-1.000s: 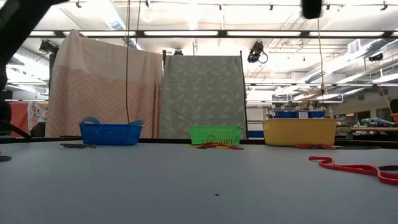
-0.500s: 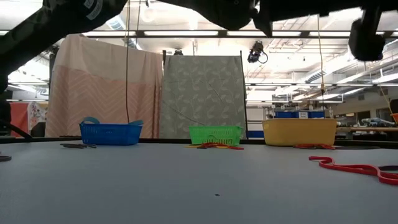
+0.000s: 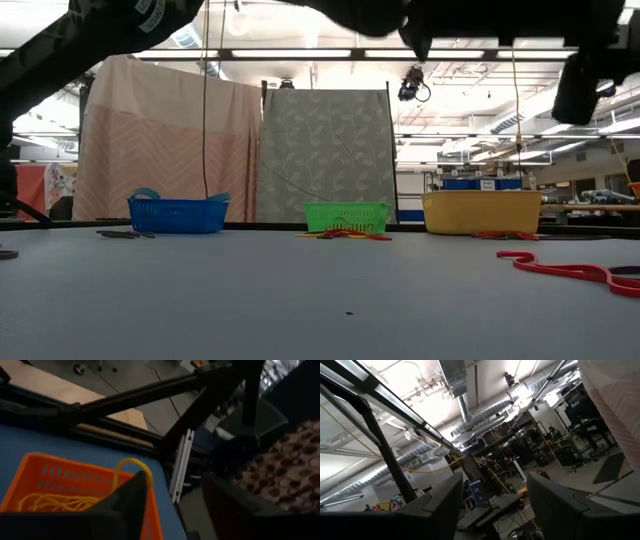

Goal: Sort rubber bands into baskets
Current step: Put the yellow rubber band into the orange bin

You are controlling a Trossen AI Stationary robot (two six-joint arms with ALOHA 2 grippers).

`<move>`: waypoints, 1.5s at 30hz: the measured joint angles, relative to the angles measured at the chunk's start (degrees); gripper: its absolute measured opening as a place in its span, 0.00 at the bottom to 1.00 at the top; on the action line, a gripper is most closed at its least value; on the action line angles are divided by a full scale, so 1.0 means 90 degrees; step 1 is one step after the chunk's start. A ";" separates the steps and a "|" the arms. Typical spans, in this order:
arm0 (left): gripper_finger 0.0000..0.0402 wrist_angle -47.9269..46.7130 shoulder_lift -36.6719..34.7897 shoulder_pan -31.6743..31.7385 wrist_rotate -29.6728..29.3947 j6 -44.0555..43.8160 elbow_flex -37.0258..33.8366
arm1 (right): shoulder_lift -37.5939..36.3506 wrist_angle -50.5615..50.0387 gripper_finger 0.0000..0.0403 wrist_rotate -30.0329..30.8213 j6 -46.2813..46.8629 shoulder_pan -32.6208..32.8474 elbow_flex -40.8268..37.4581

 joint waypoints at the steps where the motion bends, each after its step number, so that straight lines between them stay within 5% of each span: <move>1: 0.52 -0.0226 0.0000 0.0000 0.0015 0.0155 0.0117 | 0.0000 0.0002 0.57 0.0000 0.0002 0.0000 0.0000; 6: 0.70 -0.1447 -0.0151 0.0009 0.0094 0.1034 0.0280 | 0.0001 0.0002 0.57 0.0000 0.0002 0.0000 0.0000; 10: 0.75 -0.1721 -0.0211 0.0008 0.0092 0.1462 0.0343 | 0.0007 0.0005 0.57 0.0000 -0.0019 0.0000 0.0000; 17: 0.71 -0.2409 -0.0467 -0.0102 -0.0102 0.2352 0.0329 | 0.0007 0.0007 0.57 0.0000 -0.0034 0.0000 0.0000; 27: 0.62 -0.6702 -0.1449 0.0502 -0.0726 0.3434 0.0324 | -0.0007 -0.0017 0.57 0.0000 -0.0252 0.0000 0.0000; 32: 0.61 -0.7292 -0.1490 0.0452 -0.0722 0.3554 0.0140 | -0.0012 -0.0143 0.57 0.0000 -0.0266 0.0000 0.0000; 38: 0.61 -0.6809 -0.2072 0.0156 -0.0643 0.3407 -0.1363 | -0.0009 -0.0373 0.57 0.0000 -0.0181 0.0007 0.0000; 45: 0.61 -0.4856 -0.4818 0.0126 -0.1098 0.2176 -0.5323 | -0.0007 -0.0561 0.57 0.0000 -0.0169 0.0007 0.0000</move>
